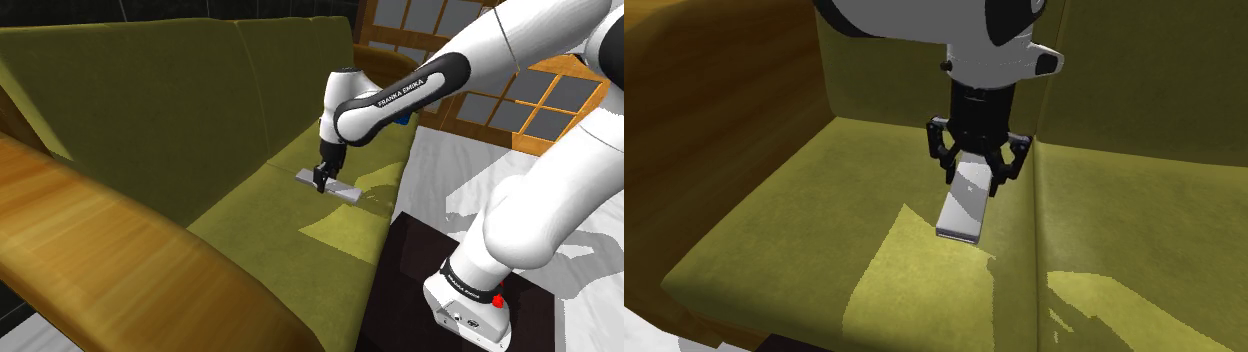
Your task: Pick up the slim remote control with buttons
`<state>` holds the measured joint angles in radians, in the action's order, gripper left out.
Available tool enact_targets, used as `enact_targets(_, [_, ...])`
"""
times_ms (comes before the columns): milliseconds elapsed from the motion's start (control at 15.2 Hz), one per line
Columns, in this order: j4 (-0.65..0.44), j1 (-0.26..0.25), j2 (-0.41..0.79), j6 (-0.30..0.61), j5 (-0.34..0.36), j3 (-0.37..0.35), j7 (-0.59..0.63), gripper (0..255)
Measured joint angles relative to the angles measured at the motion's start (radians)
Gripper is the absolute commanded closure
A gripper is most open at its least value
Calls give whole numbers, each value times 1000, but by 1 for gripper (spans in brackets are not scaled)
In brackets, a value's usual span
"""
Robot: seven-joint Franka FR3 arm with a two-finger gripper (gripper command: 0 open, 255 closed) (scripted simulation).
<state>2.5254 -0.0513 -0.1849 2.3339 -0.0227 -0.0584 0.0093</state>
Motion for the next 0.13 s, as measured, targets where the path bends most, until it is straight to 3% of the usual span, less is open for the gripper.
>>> enact_targets(132, [-11, 0, -14, -25, 0, 0, 0, 255])
